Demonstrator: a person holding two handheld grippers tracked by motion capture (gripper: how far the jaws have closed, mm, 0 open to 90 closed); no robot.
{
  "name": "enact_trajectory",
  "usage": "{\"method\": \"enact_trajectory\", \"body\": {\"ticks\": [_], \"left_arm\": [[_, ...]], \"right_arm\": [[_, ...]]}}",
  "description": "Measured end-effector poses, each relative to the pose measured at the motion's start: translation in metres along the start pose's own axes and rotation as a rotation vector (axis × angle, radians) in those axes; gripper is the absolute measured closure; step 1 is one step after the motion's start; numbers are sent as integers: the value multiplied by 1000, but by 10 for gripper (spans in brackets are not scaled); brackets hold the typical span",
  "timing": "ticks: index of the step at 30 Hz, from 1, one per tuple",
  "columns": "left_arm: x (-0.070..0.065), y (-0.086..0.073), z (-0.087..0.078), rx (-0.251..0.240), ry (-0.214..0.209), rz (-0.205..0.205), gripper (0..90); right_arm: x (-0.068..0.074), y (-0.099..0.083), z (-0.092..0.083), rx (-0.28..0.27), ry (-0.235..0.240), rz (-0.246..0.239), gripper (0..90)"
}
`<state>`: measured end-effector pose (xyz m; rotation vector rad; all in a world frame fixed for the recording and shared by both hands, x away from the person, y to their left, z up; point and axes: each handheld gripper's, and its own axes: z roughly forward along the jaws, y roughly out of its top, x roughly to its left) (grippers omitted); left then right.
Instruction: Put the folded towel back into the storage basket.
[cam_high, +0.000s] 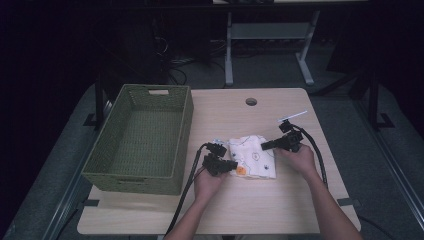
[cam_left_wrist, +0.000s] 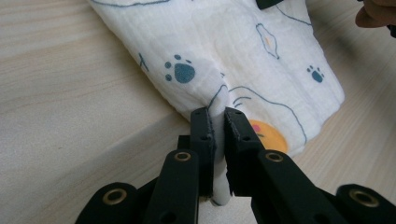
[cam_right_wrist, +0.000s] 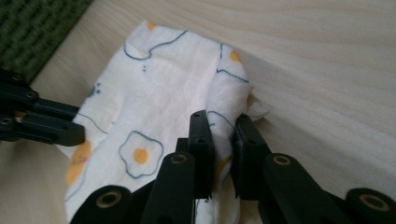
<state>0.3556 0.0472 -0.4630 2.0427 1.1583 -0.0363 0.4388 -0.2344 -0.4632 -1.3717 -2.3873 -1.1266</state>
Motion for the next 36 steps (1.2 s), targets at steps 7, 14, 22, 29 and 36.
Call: {"method": "enact_trajectory", "body": {"ticks": [7,14,22,29,36], "left_arm": [[0,6,-10,-22,-25,-14,835],[-5,13,-20,-34,-31,3,839],[-7,20,-29,-28,-37,27,842],[-10,24,-36,-31,-38,38,842],[-14,35,-46,-39,-48,46,842]], "right_arm": [[4,3,-11,-44,52,15,801],[6,3,-17,-54,69,26,804],[6,4,-26,-75,94,45,804],[8,4,-33,-90,110,58,804],[12,7,-42,-111,122,61,804]]}}
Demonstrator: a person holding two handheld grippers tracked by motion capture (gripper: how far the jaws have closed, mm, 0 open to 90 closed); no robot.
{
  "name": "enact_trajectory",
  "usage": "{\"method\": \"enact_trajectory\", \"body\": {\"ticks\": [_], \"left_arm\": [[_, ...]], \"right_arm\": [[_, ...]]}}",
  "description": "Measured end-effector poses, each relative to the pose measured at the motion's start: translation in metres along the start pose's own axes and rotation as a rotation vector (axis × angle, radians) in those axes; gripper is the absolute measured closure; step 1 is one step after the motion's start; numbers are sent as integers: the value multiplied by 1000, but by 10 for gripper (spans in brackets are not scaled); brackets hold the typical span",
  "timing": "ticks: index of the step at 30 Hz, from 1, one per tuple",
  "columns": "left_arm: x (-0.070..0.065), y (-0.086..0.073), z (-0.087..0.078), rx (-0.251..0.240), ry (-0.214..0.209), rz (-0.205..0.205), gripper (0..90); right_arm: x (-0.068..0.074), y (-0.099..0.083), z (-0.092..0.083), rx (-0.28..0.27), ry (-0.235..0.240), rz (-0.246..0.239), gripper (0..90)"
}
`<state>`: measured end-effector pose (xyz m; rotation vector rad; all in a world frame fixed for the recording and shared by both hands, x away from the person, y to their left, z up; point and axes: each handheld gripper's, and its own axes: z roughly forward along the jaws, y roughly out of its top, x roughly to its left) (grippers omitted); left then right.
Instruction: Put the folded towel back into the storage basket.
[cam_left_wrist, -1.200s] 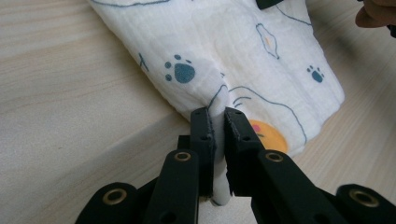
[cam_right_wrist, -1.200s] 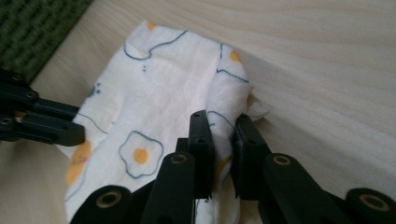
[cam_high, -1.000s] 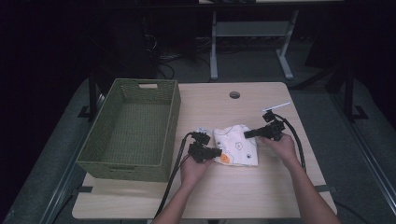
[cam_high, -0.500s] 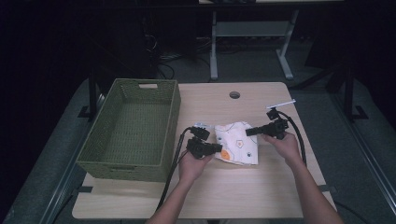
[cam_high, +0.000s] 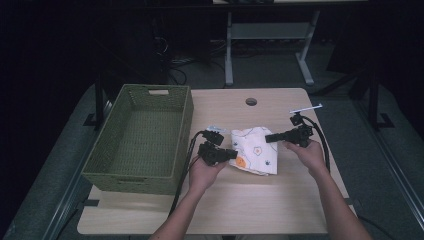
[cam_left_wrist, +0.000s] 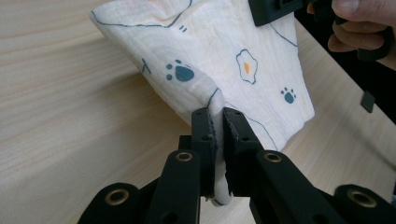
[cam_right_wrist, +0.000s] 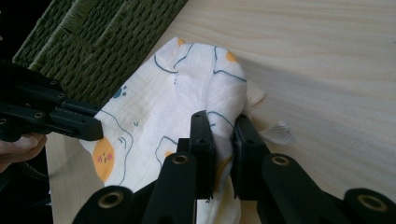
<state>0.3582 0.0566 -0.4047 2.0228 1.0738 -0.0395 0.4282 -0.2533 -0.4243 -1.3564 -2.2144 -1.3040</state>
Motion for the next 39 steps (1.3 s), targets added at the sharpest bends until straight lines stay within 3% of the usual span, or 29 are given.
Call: {"method": "enact_trajectory", "body": {"ticks": [14,22,39], "left_arm": [[0,20,-30,-30,-26,17,842],[7,27,-49,-35,-45,29,843],[21,40,-83,-69,-85,32,842]], "right_arm": [[18,19,-11,-32,21,-13,803],[27,28,-7,-46,44,-2,804],[57,55,-5,-53,35,-32,803]]}}
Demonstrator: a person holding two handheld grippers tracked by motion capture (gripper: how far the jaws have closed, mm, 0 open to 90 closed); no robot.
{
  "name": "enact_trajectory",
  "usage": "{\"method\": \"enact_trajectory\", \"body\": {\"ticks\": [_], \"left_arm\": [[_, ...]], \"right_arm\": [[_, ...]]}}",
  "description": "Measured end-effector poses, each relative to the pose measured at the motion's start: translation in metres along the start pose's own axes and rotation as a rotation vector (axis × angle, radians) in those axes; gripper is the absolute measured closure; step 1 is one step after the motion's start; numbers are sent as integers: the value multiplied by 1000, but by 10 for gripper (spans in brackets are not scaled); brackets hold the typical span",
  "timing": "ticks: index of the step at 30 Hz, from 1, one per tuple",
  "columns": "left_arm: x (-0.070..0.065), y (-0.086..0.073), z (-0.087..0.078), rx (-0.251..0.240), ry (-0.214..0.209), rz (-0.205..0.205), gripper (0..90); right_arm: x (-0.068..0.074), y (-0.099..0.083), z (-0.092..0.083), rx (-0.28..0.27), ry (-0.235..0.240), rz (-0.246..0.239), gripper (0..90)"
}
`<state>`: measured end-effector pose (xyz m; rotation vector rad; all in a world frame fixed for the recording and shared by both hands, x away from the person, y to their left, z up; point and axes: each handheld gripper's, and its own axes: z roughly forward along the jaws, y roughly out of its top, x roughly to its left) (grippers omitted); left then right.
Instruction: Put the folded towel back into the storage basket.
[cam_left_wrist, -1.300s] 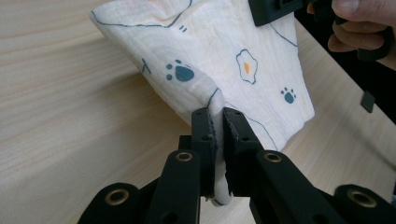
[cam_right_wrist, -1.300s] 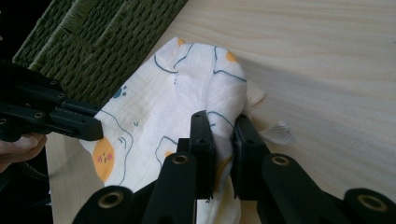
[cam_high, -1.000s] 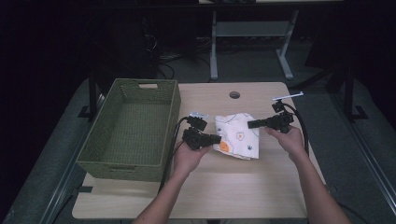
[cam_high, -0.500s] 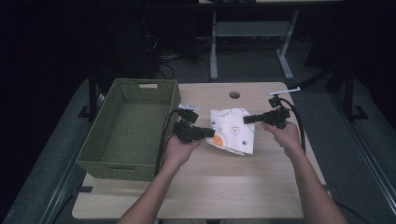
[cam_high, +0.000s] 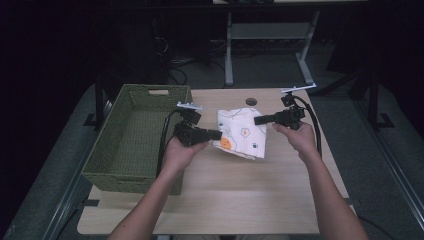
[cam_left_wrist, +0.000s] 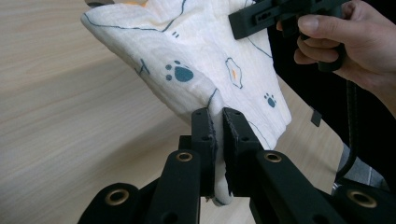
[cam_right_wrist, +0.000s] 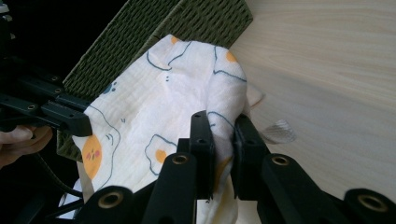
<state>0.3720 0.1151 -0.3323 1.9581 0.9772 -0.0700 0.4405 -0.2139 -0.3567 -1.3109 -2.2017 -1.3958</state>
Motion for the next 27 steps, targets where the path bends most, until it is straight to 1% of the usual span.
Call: {"method": "enact_trajectory", "body": {"ticks": [3,4,7,8,10,15,16,17,18,19,20,21,22,23,25,27], "left_arm": [[1,1,-3,-1,-3,1,842],[2,2,-6,-9,-15,-8,842],[3,4,-10,-12,-14,-2,842],[4,4,-12,-19,-21,-10,842],[5,6,-15,-14,-15,-4,842],[9,8,-24,-23,-20,-8,842],[10,10,-28,-20,-16,-6,842],[10,10,-28,-20,-16,-6,842],[11,11,-33,-23,-15,-1,842],[11,11,-33,-23,-15,-1,843],[12,12,-37,-20,-12,-1,842],[12,12,-37,-20,-12,-1,842],[14,13,-41,-25,-9,-6,842],[14,13,-41,-25,-9,-6,843],[16,14,-44,-26,-4,-8,842],[17,14,-47,-25,-2,-5,843]], "right_arm": [[4,4,1,3,-3,1,803],[5,5,1,3,-4,2,803],[8,7,2,4,-4,1,803],[9,8,3,4,-5,0,804],[12,11,4,8,-7,-2,803],[21,19,6,6,-8,-14,803],[24,22,7,7,-11,-17,803],[24,22,7,7,-11,-17,803],[27,25,8,7,-12,-23,803],[27,25,8,7,-12,-23,803],[31,29,10,10,-12,-26,803],[31,29,10,10,-12,-26,803],[34,32,12,11,-11,-31,803],[34,32,12,11,-11,-31,803],[39,36,15,12,-12,-34,803],[40,37,17,9,-10,-35,803]]}}
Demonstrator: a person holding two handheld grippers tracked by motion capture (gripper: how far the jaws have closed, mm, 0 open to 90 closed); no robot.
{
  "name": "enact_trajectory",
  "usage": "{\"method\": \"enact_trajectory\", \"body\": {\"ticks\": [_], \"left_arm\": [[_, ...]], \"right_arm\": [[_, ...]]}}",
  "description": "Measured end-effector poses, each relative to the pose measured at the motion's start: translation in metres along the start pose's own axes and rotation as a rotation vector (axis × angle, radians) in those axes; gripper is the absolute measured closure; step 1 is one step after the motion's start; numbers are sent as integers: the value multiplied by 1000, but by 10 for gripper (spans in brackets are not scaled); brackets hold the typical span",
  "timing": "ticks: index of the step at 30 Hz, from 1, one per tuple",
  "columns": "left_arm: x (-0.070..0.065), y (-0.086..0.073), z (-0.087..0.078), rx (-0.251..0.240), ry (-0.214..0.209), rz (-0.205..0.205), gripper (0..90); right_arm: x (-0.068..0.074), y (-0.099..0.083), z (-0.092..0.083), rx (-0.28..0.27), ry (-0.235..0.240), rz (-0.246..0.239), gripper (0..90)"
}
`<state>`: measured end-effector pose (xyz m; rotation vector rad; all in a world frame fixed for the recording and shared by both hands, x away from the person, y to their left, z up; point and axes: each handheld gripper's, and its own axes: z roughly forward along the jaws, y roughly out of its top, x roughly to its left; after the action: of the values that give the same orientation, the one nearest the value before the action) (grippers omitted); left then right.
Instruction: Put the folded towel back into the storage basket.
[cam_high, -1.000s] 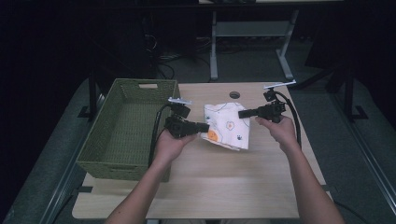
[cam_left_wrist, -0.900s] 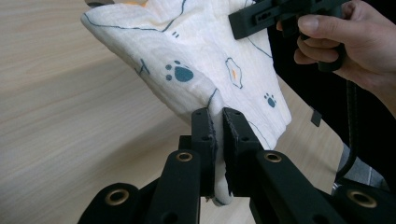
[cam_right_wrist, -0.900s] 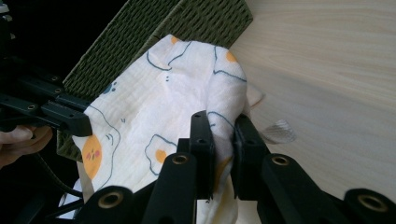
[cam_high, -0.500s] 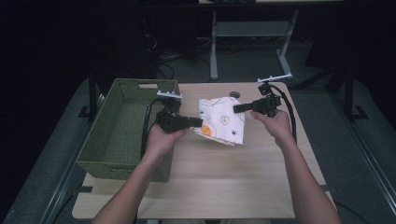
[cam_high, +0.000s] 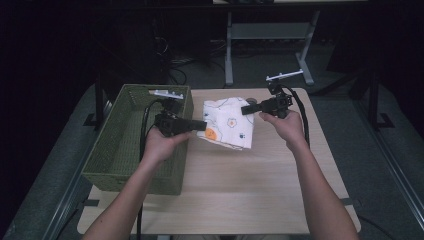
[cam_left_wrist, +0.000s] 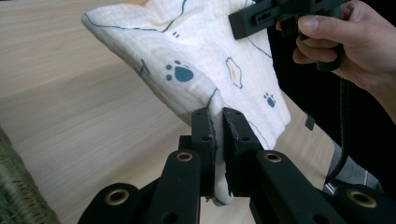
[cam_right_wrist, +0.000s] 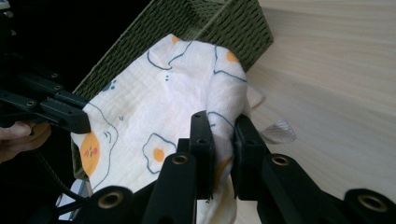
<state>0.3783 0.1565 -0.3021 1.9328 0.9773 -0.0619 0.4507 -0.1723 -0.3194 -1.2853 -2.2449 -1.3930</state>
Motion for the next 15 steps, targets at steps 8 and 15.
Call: {"method": "enact_trajectory", "body": {"ticks": [8,15], "left_arm": [[5,3,-13,-8,10,3,842],[8,7,-23,-20,15,1,842]], "right_arm": [[9,9,7,11,4,-5,803],[16,17,12,12,15,-12,803]]}}
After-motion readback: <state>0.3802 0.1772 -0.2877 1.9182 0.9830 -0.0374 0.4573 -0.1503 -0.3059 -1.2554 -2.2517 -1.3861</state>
